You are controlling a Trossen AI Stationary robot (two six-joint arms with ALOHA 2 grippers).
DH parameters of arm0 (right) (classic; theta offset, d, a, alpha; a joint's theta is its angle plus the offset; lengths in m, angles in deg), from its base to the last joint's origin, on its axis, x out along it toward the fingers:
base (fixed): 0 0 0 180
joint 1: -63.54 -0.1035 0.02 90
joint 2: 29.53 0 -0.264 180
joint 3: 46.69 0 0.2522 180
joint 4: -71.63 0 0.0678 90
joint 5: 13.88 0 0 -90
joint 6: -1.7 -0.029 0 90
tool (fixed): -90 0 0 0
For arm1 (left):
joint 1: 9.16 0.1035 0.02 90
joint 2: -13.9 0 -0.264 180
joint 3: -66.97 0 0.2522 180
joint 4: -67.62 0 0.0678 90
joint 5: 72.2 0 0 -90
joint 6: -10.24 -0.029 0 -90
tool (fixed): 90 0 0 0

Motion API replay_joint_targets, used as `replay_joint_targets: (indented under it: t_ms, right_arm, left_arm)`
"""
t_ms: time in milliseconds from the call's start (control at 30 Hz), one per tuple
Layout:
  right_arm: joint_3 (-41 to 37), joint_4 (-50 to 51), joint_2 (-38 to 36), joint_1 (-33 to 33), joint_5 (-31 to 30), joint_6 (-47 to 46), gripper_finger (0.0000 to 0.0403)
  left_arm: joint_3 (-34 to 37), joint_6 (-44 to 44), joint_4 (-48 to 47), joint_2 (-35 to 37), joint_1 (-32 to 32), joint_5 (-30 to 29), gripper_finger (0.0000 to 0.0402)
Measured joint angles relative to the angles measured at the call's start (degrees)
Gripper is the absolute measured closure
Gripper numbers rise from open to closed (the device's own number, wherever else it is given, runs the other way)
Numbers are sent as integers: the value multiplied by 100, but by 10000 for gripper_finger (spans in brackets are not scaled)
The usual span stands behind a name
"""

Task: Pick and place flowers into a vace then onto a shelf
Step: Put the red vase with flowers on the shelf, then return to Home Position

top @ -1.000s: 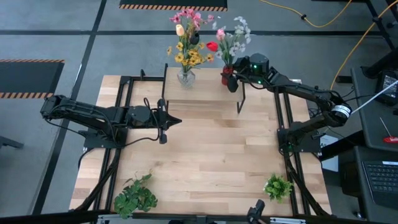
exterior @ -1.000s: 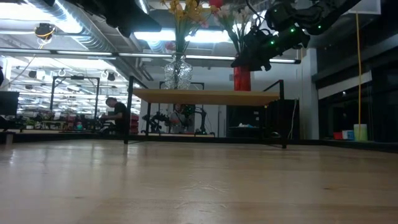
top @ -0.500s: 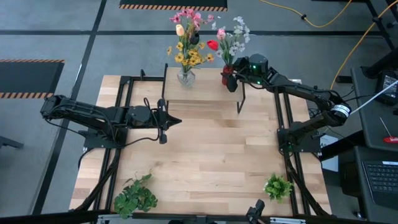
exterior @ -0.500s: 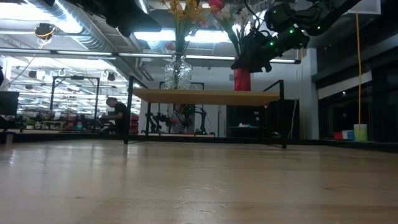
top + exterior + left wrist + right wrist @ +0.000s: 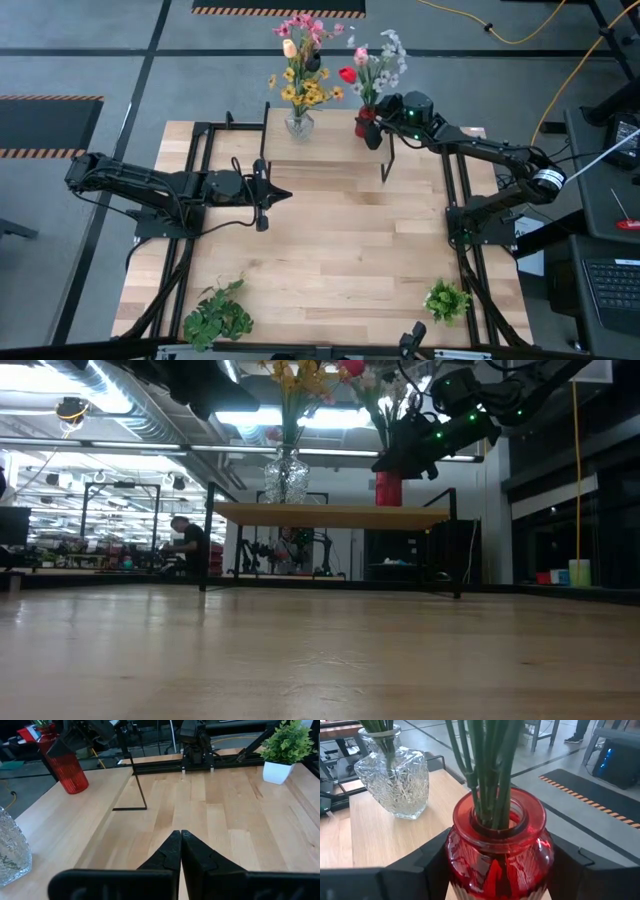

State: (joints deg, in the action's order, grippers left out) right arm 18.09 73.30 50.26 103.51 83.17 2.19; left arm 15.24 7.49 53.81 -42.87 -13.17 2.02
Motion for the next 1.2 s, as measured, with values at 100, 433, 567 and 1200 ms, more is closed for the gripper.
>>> replay_joint_targets:
  t_ms: [100,433,567,1200]
  right_arm:
    - [2,45,-2,0,9,-1,164]
    - [-15,156,8,0,52,-1,113]
    - [-13,243,-104,0,52,18,110]
    - [-9,955,-1215,22,-358,321,107]
  left_arm:
    - [0,0,2,0,0,0,394]
    - [0,1,2,0,-1,-2,399]
    - [0,1,2,0,-2,-2,394]
    - [0,-291,4,0,-1,-3,394]
